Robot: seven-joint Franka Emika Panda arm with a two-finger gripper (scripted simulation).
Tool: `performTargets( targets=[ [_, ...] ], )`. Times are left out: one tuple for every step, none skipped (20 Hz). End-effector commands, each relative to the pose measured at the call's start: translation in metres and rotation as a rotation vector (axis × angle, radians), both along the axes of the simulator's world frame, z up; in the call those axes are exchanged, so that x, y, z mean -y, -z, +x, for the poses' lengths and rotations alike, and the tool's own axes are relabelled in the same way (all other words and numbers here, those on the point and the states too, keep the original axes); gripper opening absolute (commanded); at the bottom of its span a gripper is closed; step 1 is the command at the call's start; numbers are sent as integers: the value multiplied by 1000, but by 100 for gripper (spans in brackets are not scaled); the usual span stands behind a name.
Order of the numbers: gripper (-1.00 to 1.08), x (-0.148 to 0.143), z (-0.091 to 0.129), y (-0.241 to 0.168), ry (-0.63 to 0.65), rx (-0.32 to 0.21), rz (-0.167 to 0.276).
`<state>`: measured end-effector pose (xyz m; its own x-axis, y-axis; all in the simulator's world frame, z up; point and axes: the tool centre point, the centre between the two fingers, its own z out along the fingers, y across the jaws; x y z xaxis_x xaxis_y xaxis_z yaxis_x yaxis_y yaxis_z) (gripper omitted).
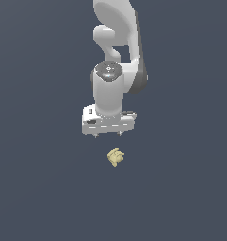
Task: Pick up the object and move it to a goal position.
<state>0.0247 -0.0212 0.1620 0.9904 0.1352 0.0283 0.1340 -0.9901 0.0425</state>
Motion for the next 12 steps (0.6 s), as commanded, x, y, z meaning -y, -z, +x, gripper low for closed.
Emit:
performTargets(
  targets=[
    [100, -3, 5, 7, -58, -6, 0],
    [100, -5, 7, 10, -85, -9, 0],
    [100, -6, 10, 13, -113, -11, 0],
    [100, -8, 12, 16, -143, -14, 0],
    [100, -9, 14, 20, -173, -17, 1],
    [100, -11, 17, 23, -203, -19, 2],
    [100, -13, 19, 27, -232, -22, 3],
    [100, -14, 22, 30, -262, -25, 4],
    [100, -16, 24, 34, -292, -27, 5],
    [100, -17, 26, 38, -321, -29, 6],
    [100, -19, 28, 41, -349, -31, 8],
    [100, -20, 30, 44, -376, -33, 10]
  ],
)
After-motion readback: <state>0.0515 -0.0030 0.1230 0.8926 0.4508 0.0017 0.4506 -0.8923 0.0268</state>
